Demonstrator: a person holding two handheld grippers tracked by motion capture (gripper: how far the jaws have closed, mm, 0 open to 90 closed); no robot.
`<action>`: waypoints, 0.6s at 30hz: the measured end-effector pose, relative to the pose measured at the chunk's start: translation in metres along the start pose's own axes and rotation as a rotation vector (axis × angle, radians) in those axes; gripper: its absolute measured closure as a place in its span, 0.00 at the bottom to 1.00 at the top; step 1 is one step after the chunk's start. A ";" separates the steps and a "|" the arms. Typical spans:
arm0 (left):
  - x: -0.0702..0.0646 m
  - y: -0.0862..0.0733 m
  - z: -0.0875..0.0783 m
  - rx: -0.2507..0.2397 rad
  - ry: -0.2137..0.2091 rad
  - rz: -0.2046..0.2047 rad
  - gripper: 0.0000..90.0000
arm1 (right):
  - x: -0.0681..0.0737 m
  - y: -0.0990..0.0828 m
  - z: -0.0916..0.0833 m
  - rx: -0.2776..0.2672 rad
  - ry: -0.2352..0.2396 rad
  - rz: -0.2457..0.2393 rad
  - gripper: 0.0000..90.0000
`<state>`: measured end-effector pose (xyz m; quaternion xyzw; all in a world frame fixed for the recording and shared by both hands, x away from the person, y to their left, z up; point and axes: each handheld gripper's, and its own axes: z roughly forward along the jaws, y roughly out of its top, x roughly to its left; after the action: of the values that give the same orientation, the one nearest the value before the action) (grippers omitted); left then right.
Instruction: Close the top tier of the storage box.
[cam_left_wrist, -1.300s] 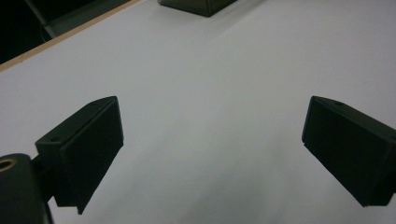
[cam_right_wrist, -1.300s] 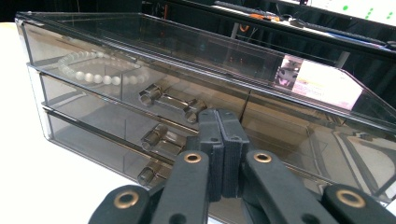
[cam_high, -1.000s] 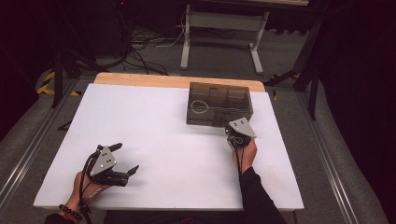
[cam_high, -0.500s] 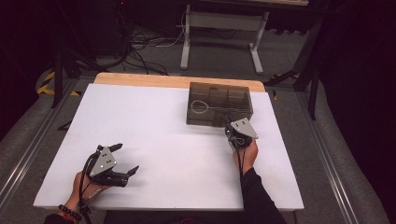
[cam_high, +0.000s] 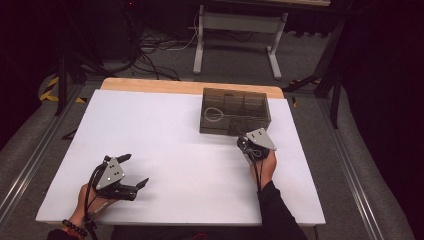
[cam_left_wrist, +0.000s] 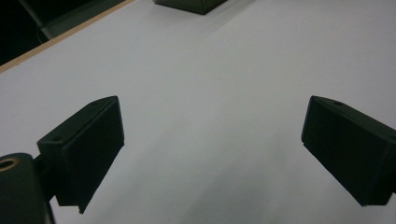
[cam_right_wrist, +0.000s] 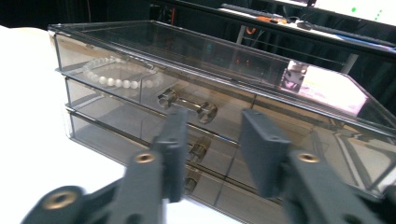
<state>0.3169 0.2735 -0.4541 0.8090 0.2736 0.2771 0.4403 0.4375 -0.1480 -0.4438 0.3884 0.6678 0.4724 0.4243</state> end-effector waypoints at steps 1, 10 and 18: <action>0.000 0.000 0.000 0.001 0.000 0.001 0.07 | 0.000 0.000 -0.001 -0.003 -0.003 0.006 0.60; -0.001 0.000 0.000 0.001 -0.005 0.003 0.08 | 0.002 0.001 -0.004 -0.024 -0.002 0.019 0.37; -0.001 0.000 -0.001 0.003 -0.005 0.009 0.09 | 0.002 0.002 -0.006 -0.032 0.016 0.036 0.22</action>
<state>0.3159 0.2734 -0.4538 0.8115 0.2695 0.2766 0.4385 0.4318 -0.1475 -0.4412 0.3897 0.6564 0.4935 0.4168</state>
